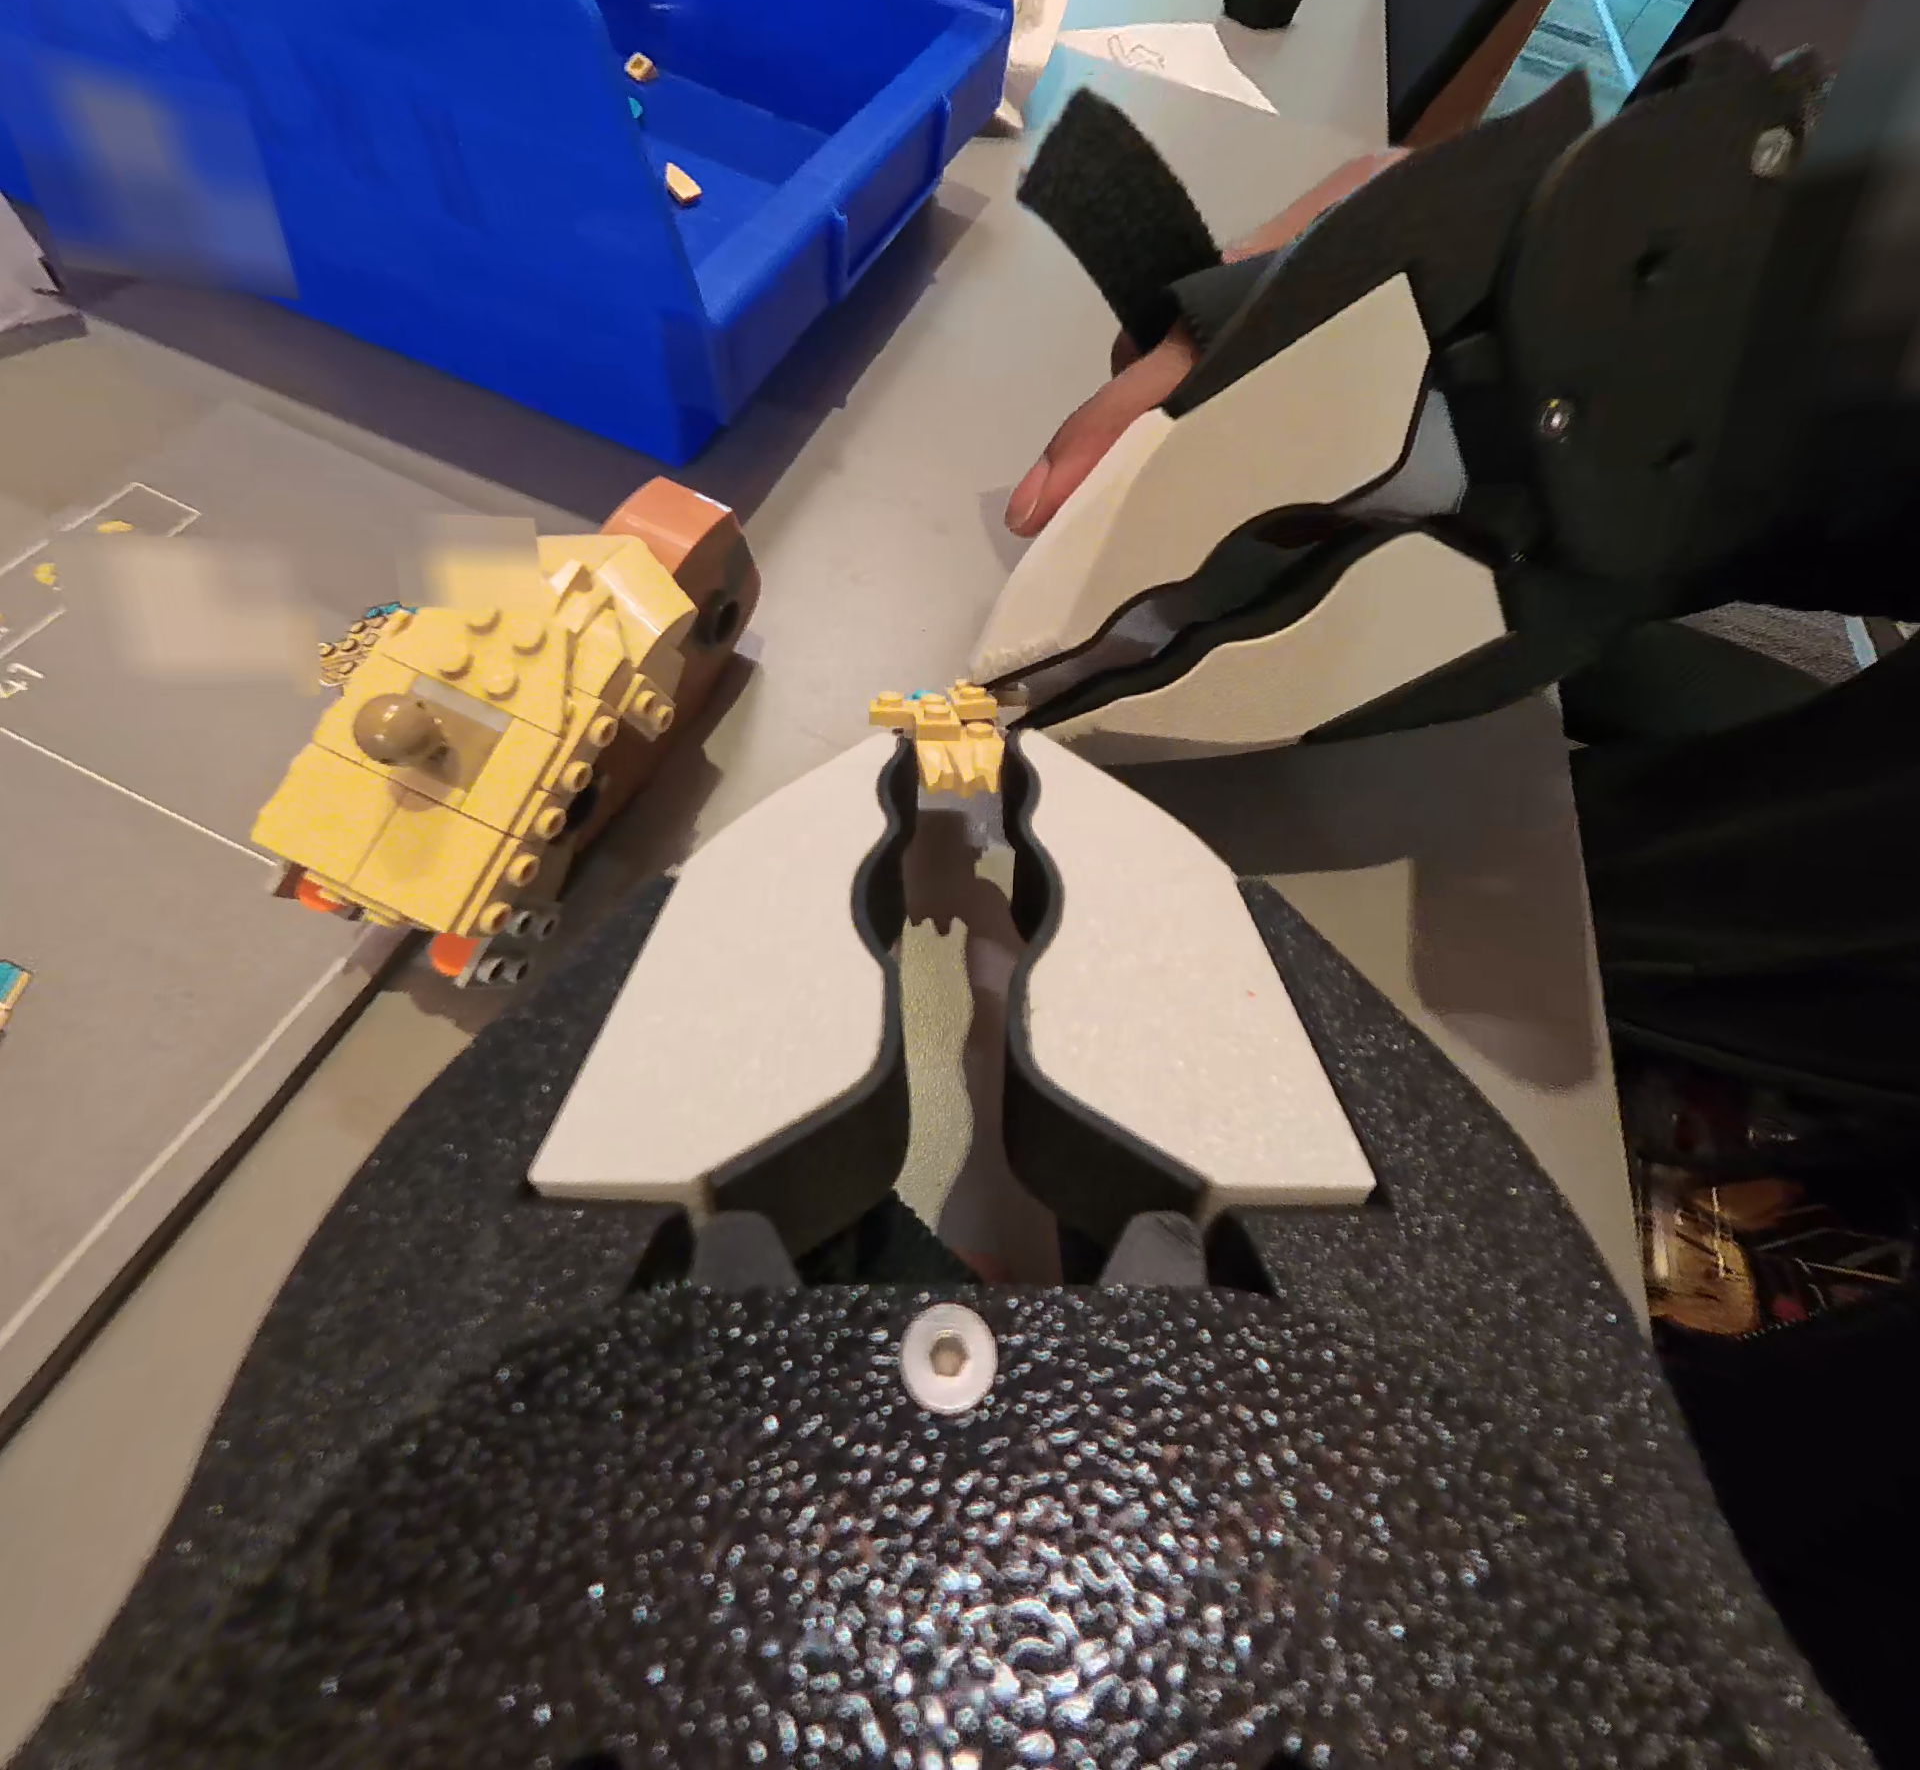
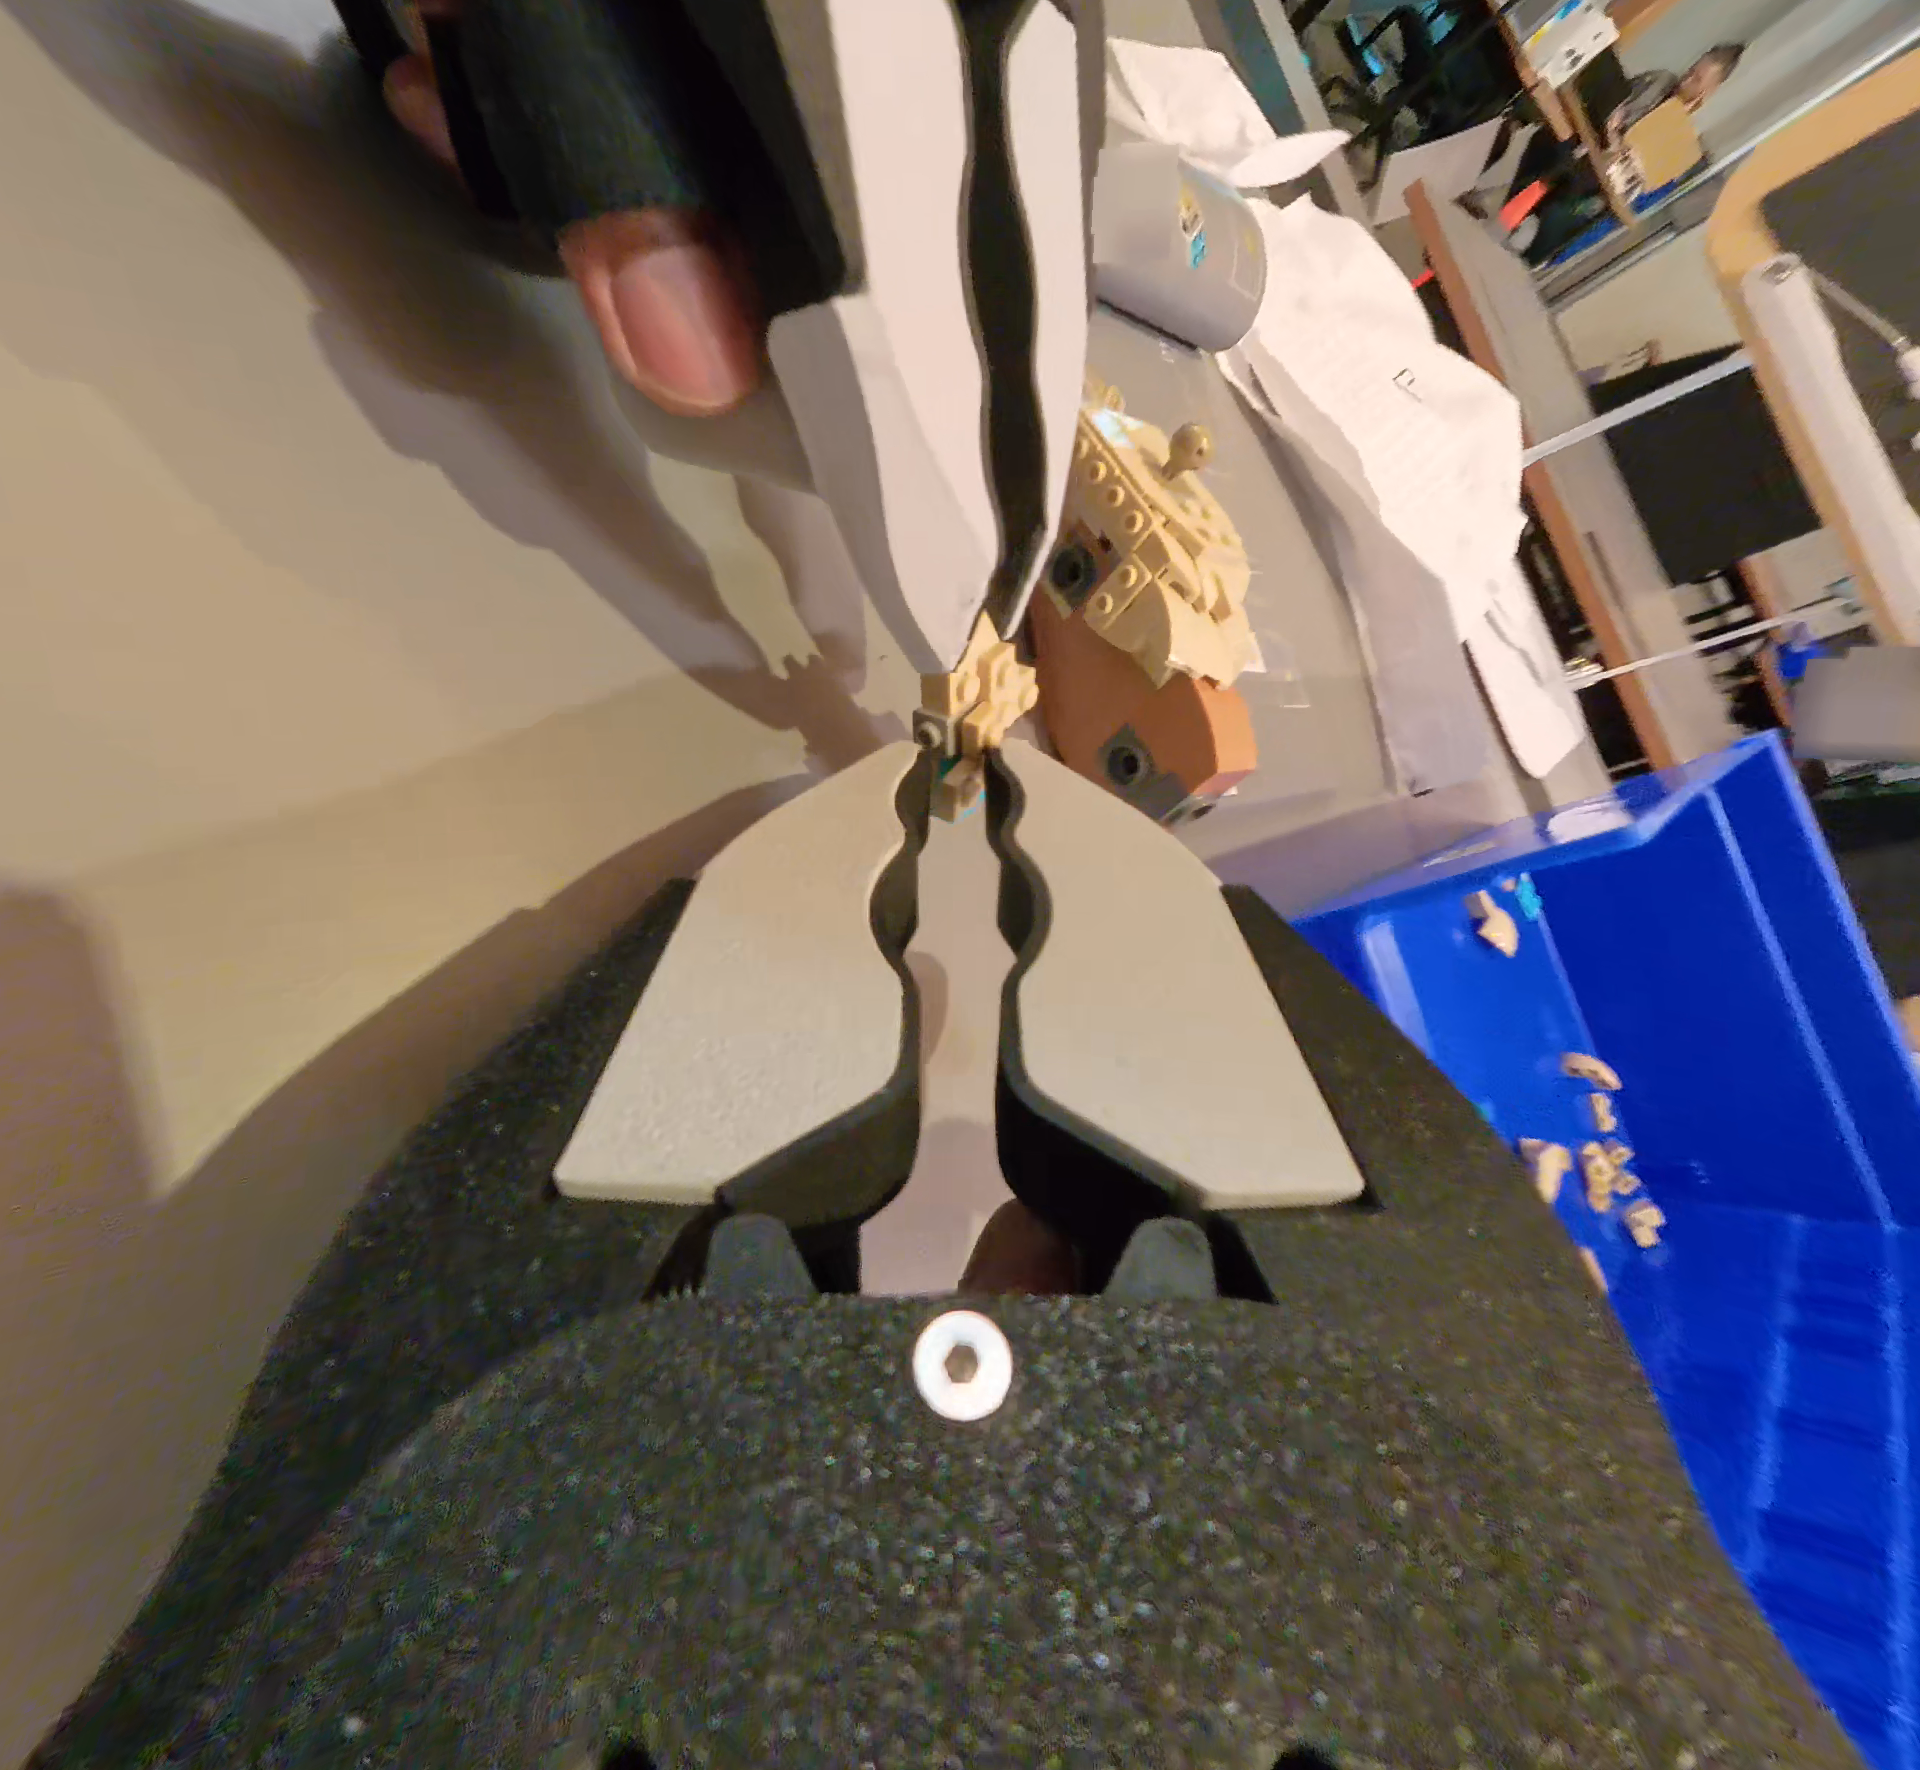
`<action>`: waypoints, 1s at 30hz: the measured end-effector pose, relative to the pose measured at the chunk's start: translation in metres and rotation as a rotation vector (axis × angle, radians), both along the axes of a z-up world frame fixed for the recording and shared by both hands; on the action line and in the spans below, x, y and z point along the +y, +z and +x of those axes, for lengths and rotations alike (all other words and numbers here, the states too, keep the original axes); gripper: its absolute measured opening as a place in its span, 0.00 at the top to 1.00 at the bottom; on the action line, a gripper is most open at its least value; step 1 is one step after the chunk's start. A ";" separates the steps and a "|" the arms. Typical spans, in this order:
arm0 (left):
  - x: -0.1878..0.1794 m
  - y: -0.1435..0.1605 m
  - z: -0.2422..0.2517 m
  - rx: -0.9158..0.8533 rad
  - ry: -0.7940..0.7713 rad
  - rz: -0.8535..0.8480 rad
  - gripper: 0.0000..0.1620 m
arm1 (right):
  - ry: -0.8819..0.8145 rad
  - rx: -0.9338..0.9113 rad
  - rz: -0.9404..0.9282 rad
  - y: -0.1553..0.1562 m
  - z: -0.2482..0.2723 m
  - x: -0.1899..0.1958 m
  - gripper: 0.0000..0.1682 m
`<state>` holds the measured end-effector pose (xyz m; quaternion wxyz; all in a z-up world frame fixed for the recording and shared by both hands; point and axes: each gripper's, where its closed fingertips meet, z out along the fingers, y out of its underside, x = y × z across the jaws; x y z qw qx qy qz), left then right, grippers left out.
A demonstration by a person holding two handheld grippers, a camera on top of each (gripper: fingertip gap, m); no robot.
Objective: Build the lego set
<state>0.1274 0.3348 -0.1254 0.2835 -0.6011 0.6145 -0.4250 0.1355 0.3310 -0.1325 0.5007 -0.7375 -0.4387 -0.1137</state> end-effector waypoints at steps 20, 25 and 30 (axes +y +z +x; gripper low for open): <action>-0.003 -0.037 -0.008 0.239 -0.009 0.131 0.91 | -0.006 0.010 -0.162 -0.016 0.005 -0.014 0.92; -0.004 -0.037 -0.008 0.237 -0.021 0.125 0.91 | 0.002 0.033 -0.215 -0.018 0.010 -0.017 0.90; -0.005 -0.036 -0.008 0.233 -0.033 0.121 0.90 | 0.069 0.052 -0.240 -0.015 0.015 -0.004 0.88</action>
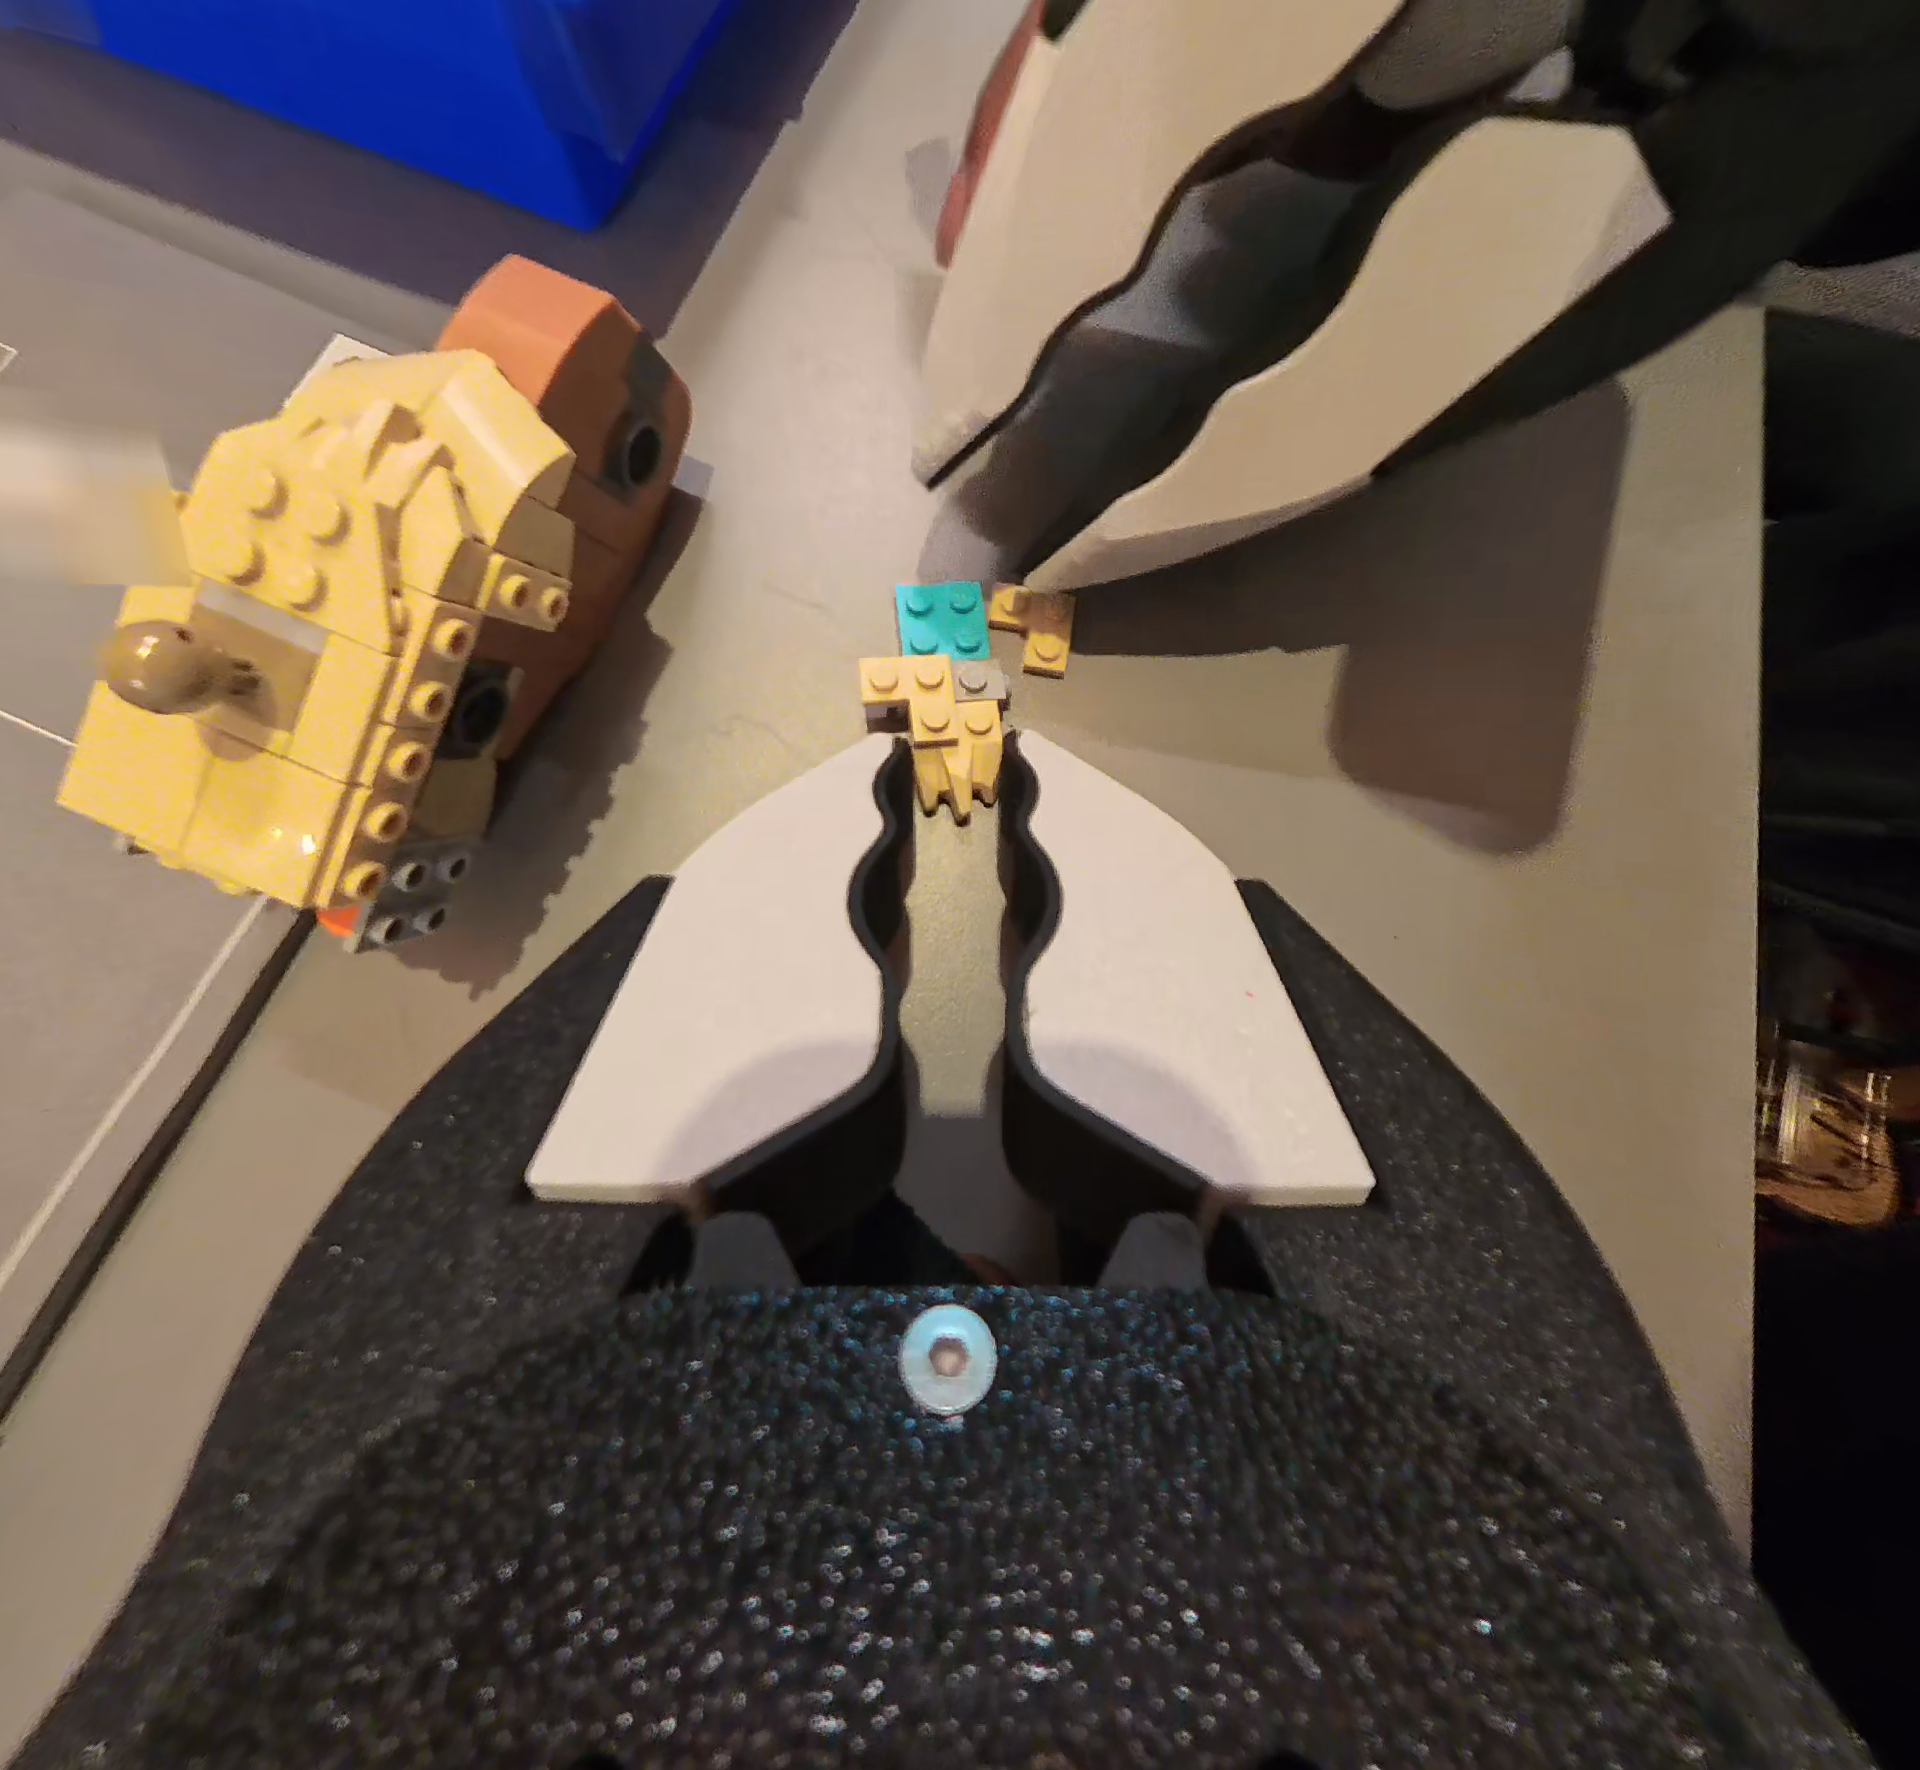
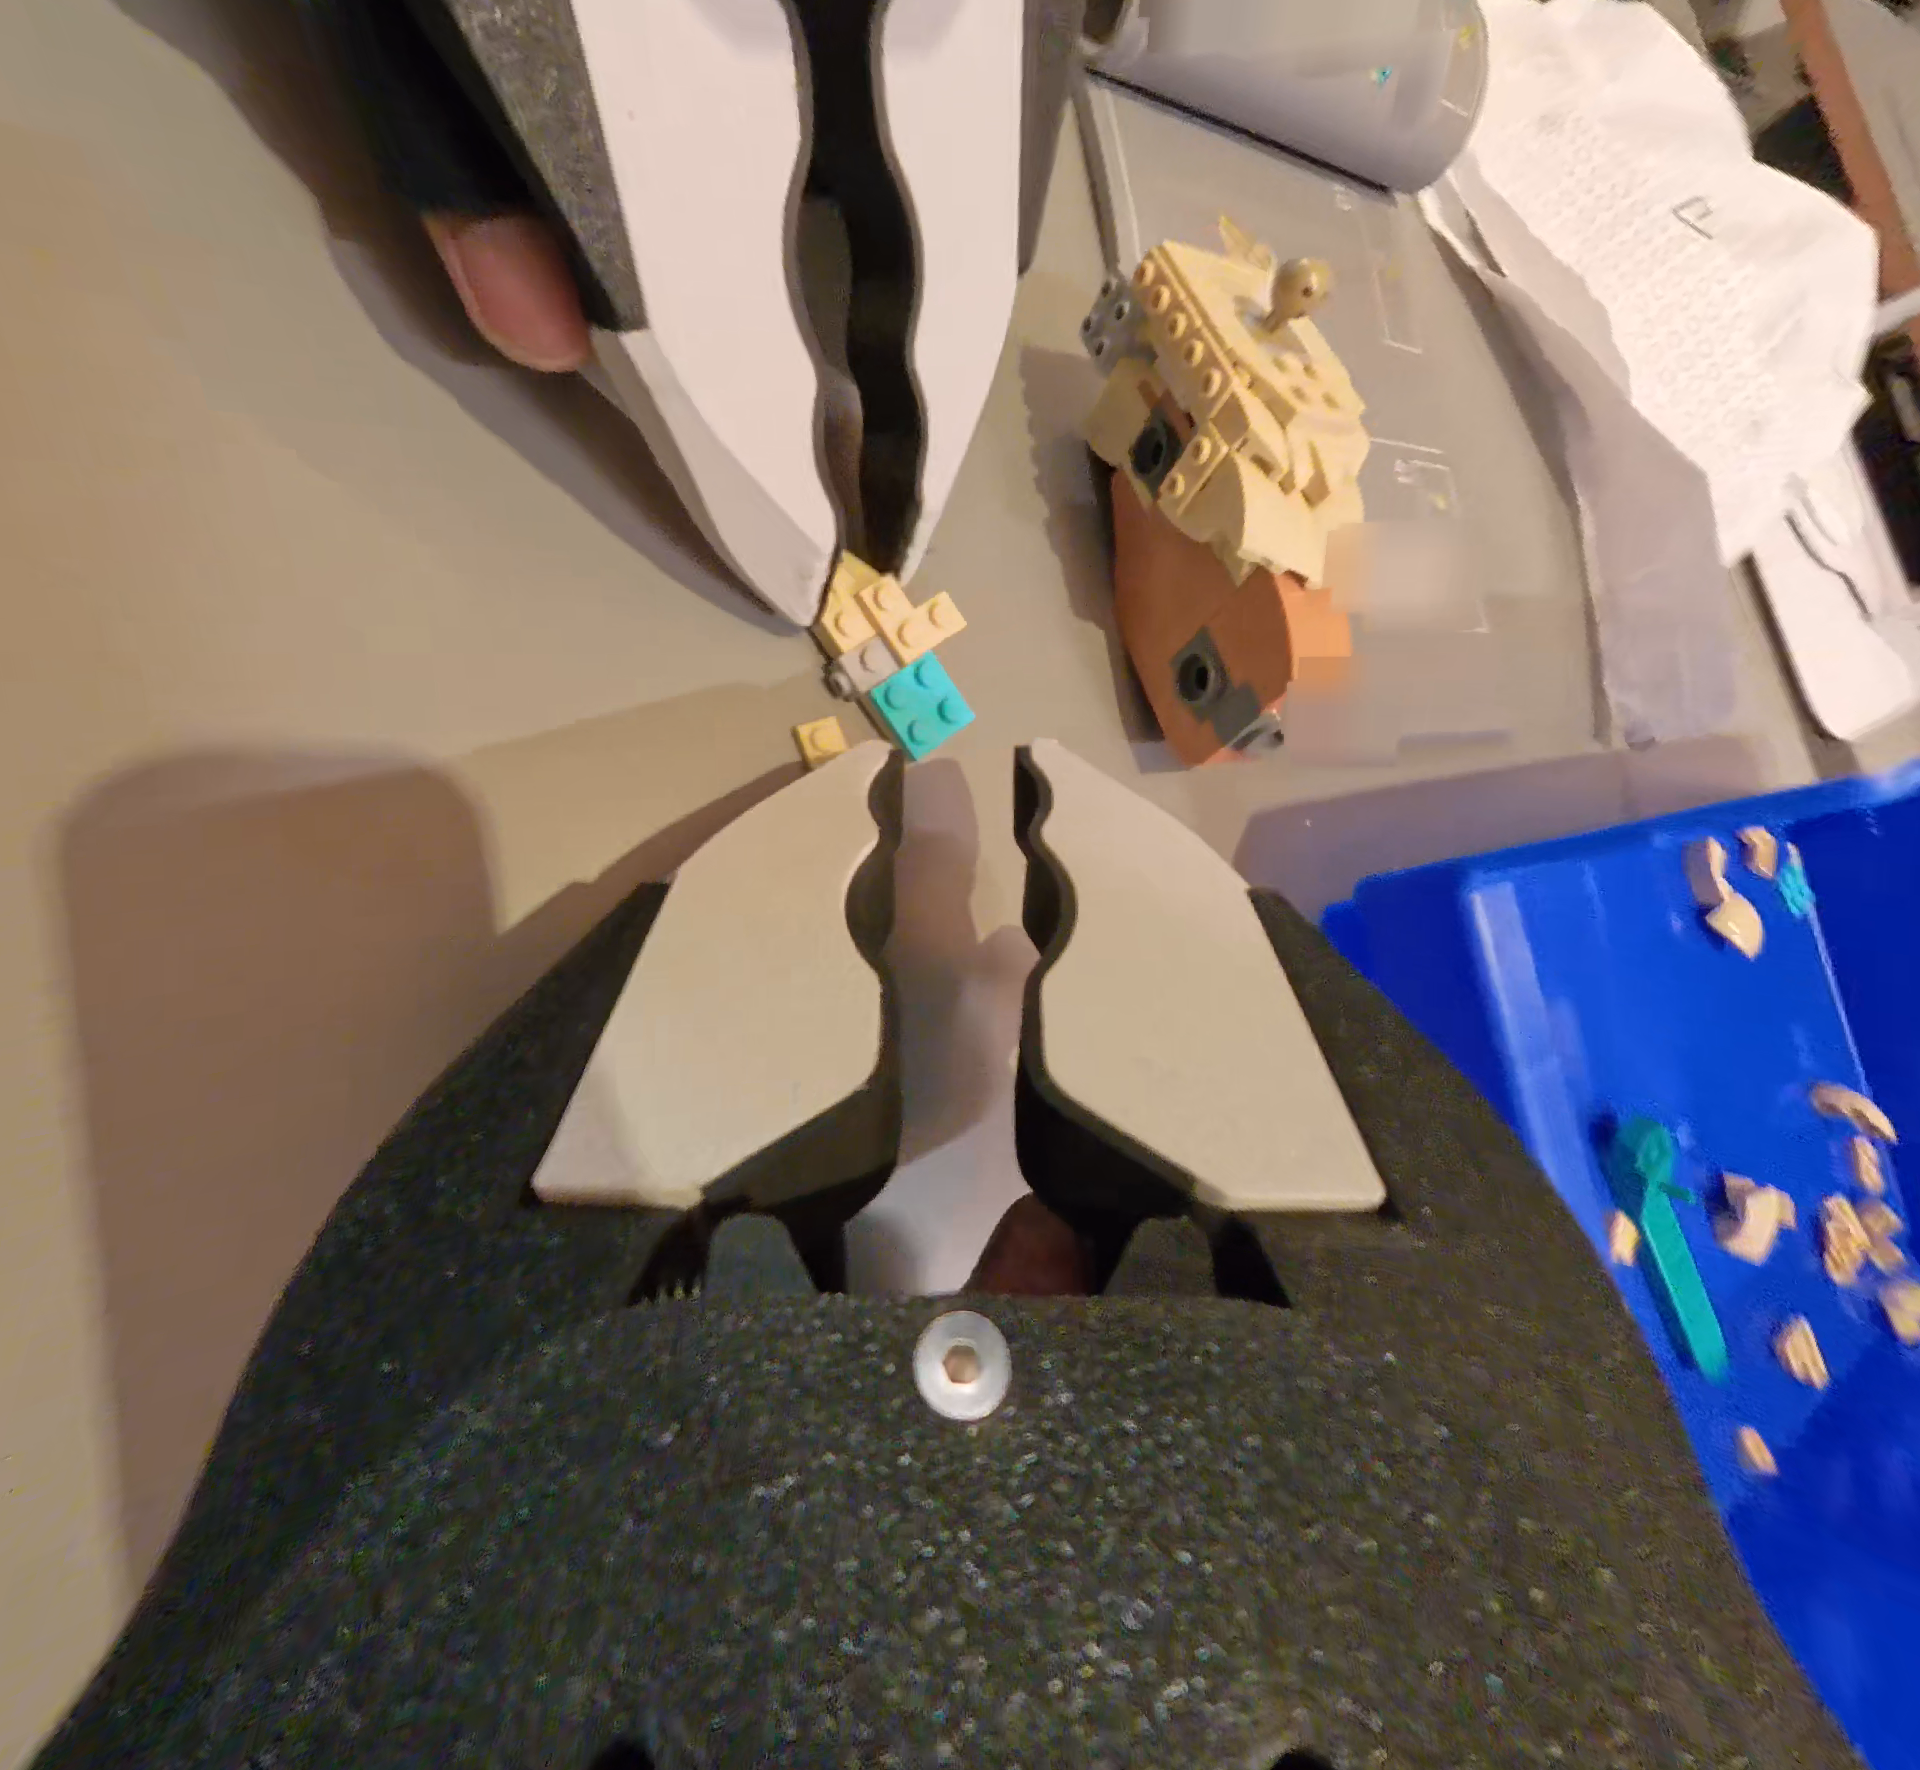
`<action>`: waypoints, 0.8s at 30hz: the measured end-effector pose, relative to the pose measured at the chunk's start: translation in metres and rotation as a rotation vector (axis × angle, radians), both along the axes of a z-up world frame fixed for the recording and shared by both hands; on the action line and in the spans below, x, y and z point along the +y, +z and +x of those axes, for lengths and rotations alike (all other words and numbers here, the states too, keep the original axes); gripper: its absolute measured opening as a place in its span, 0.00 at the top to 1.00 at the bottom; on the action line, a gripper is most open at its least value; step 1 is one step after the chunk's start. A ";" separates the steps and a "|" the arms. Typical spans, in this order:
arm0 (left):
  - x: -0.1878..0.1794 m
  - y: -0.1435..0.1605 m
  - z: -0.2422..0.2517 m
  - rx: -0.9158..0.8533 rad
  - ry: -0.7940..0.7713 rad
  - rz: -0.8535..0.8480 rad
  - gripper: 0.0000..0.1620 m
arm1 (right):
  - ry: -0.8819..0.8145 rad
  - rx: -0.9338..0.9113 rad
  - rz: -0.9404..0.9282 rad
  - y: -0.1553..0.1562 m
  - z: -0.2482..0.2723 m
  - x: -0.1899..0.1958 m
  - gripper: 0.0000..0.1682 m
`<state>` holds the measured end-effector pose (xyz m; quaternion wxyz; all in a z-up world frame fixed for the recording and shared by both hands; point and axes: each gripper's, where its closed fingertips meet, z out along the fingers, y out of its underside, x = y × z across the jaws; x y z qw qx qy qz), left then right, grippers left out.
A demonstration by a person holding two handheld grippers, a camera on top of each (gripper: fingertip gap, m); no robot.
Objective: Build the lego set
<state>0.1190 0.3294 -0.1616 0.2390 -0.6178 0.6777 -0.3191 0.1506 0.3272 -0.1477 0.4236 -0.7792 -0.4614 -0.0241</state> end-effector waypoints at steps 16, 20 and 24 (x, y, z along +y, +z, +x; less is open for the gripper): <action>-0.003 -0.001 0.001 0.004 -0.051 0.012 0.91 | 0.314 0.082 -0.168 -0.010 -0.009 0.006 0.89; -0.003 -0.001 0.001 0.002 -0.054 0.011 0.90 | 0.318 0.084 -0.173 -0.010 -0.011 0.005 0.90; -0.001 -0.001 0.001 0.001 -0.038 0.017 0.87 | 0.304 0.107 -0.183 -0.011 -0.013 0.005 0.91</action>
